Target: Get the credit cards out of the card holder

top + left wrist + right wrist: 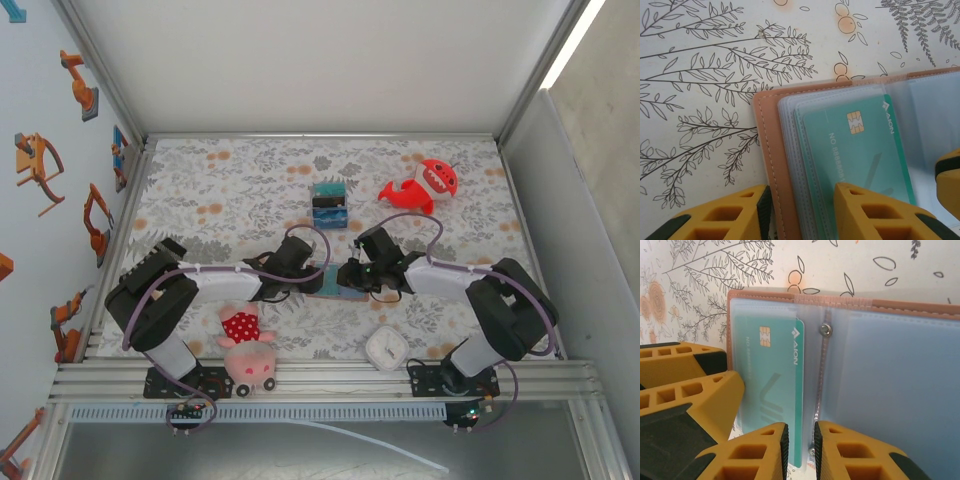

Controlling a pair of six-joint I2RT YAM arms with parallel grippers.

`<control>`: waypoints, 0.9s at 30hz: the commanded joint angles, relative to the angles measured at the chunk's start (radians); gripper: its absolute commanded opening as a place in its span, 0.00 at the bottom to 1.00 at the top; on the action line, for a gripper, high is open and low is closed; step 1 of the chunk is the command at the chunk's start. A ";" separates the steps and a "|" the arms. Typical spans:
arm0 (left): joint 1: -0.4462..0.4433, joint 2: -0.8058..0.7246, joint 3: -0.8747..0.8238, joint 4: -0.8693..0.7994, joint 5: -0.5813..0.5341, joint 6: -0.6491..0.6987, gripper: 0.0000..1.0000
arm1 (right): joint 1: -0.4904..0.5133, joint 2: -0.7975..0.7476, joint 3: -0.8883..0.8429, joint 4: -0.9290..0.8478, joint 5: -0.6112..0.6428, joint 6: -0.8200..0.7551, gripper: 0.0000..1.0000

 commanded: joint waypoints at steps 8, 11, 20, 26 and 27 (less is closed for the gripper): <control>-0.007 0.019 0.021 -0.026 0.002 -0.021 0.34 | -0.015 0.033 -0.015 0.105 -0.063 0.016 0.20; -0.007 0.019 0.023 -0.030 0.001 -0.023 0.34 | -0.020 0.052 -0.015 0.106 -0.063 0.018 0.20; -0.009 0.022 0.027 -0.041 0.001 -0.024 0.35 | -0.033 0.078 -0.048 0.170 -0.085 0.061 0.19; -0.010 0.031 0.032 -0.044 0.011 -0.023 0.34 | -0.042 0.078 -0.065 0.214 -0.104 0.076 0.17; -0.010 0.034 0.034 -0.046 0.011 -0.024 0.34 | -0.042 0.078 -0.067 0.220 -0.110 0.079 0.17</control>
